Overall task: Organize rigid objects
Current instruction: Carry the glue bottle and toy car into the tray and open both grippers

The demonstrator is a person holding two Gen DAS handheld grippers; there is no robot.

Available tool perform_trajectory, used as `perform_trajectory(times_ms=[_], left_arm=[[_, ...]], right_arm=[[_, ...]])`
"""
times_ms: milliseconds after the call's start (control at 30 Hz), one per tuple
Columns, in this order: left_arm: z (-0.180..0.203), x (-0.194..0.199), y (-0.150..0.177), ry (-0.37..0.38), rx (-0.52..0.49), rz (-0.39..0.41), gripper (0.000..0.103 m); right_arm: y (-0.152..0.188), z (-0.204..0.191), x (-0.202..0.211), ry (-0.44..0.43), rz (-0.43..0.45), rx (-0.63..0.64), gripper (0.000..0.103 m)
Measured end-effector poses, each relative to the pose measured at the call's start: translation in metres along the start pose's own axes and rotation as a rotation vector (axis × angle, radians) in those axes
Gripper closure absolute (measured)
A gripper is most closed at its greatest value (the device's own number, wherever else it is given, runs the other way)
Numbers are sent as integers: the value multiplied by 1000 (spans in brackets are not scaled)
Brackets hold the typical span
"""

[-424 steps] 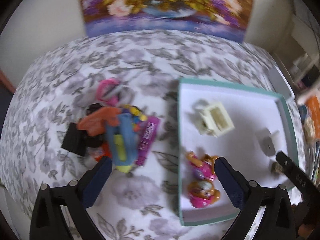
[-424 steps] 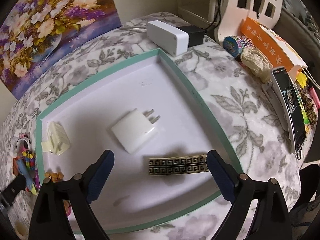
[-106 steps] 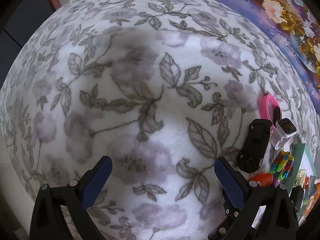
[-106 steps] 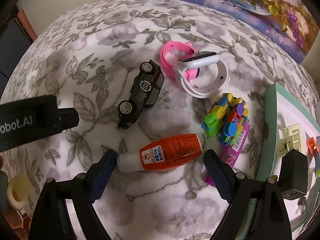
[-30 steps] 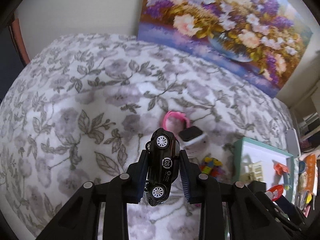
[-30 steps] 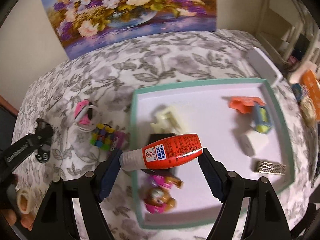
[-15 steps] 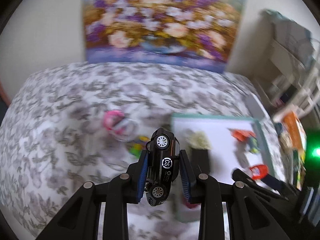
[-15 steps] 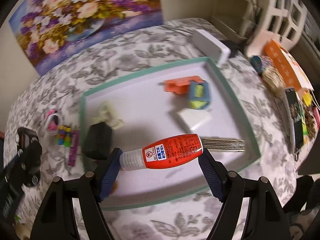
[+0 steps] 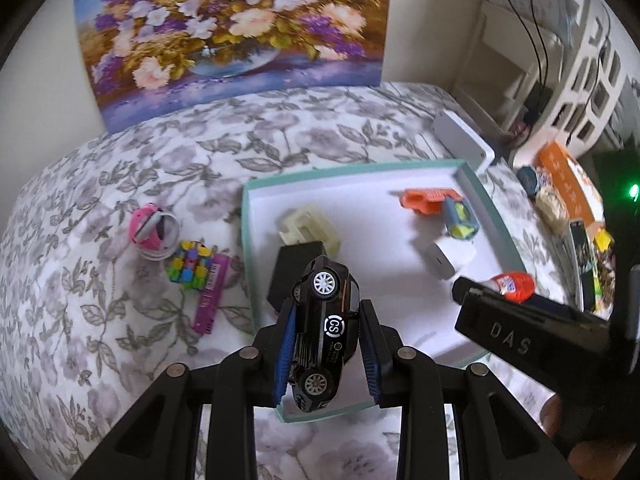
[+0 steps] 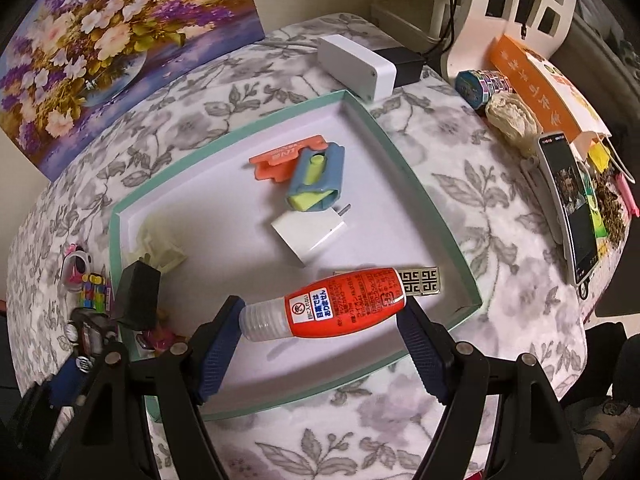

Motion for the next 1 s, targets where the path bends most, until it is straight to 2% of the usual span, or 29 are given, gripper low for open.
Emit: perform_trajectory(times_ms=[600, 800, 1000], left_arm=[[20, -28, 16, -28, -65, -80, 70], [21, -30, 17, -37, -73, -78, 70], [22, -31, 17, -46, -81, -79, 70]], right_arm=[[10, -9, -21, 19, -74, 61, 24], [12, -7, -29, 28, -105, 60, 24], [9, -8, -25, 31, -96, 60, 24]])
Point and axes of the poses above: each gripper's, at about its wrist camera, not at the fingertips, and x roughly against the way its jaws point, z to its right, y to its underside, the point moved 6 cm from there along -x, roughly the way its jaws point, and after that the axes turned 12 degrees about -y, right-handed, at the moved point
